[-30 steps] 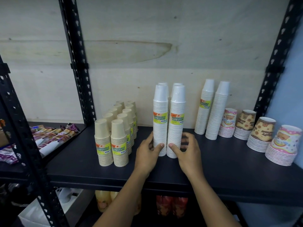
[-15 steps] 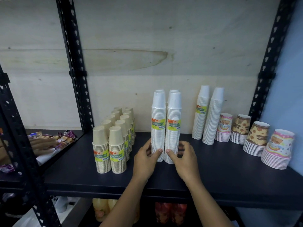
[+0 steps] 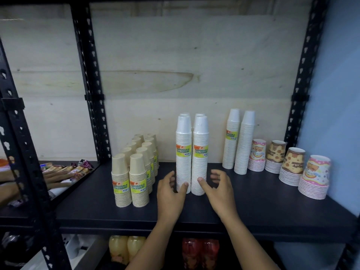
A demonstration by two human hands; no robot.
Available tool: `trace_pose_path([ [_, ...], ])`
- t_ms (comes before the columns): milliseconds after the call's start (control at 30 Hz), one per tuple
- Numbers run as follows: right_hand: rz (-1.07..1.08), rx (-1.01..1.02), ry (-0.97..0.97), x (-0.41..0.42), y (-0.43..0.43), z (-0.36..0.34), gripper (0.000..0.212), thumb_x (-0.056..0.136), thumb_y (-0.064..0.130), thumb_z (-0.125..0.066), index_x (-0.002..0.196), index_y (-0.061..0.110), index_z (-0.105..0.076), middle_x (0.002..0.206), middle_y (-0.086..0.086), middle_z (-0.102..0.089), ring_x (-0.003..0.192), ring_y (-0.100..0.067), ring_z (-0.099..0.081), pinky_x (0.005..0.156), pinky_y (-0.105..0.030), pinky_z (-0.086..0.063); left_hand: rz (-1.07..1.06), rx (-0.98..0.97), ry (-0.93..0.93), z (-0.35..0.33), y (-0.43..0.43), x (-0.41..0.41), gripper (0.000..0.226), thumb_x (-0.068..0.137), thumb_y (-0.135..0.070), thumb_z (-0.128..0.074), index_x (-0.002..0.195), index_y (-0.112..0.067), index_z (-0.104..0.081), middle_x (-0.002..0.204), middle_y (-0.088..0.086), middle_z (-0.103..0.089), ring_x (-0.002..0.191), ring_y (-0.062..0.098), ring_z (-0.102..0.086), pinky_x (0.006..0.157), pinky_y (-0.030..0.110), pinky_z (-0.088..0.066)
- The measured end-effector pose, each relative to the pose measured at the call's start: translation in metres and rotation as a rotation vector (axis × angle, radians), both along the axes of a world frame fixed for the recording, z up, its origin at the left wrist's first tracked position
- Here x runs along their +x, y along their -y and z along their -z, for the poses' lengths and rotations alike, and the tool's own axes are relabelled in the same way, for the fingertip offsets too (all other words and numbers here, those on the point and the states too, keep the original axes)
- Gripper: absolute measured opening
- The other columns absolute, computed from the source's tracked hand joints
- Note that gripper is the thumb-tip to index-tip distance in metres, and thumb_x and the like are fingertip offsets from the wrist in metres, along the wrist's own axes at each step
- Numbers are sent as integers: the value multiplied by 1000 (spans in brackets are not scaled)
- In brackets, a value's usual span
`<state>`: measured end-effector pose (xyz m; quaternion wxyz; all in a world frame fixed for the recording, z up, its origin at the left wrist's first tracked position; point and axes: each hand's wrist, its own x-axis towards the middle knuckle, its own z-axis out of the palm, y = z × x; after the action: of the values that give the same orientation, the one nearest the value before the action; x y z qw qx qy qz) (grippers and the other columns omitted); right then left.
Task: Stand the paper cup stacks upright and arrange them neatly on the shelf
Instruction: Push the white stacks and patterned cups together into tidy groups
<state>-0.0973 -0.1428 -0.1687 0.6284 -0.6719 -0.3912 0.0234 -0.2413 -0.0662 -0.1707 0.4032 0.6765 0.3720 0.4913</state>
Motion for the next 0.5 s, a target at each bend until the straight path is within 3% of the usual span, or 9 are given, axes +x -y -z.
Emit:
trace_pose_path([
  [133,-28,21,-44,-1,26,-2,55,82,37,-82,129,25,-56,122,8,-61,110,-4,-60,86,-19,-46,-2,3,13,-3,31,1,30,89,-29,-76,115,-22,-62,114,-5,-64,97,2,-65,76,9,-49],
  [233,-30,38,-63,3,46,-4,53,85,32,-80,131,23,-55,124,9,-62,113,-5,-59,83,-15,-44,73,-10,23,-11,55,11,22,90,-25,-76,107,-20,-63,106,-5,-68,91,2,-67,71,5,-48],
  [400,18,45,-49,29,76,-12,52,88,26,-78,133,21,-54,127,9,-61,117,-8,-59,98,-32,-50,213,14,14,-27,76,43,31,91,-22,-75,119,-21,-63,110,-8,-69,98,6,-67,77,6,-49],
  [500,70,35,-63,55,92,-16,54,87,29,-79,135,21,-54,129,8,-61,119,-11,-59,101,-31,-48,278,76,-54,-37,78,70,45,91,-25,-75,133,-19,-59,118,-8,-66,106,6,-64,80,5,-48],
])
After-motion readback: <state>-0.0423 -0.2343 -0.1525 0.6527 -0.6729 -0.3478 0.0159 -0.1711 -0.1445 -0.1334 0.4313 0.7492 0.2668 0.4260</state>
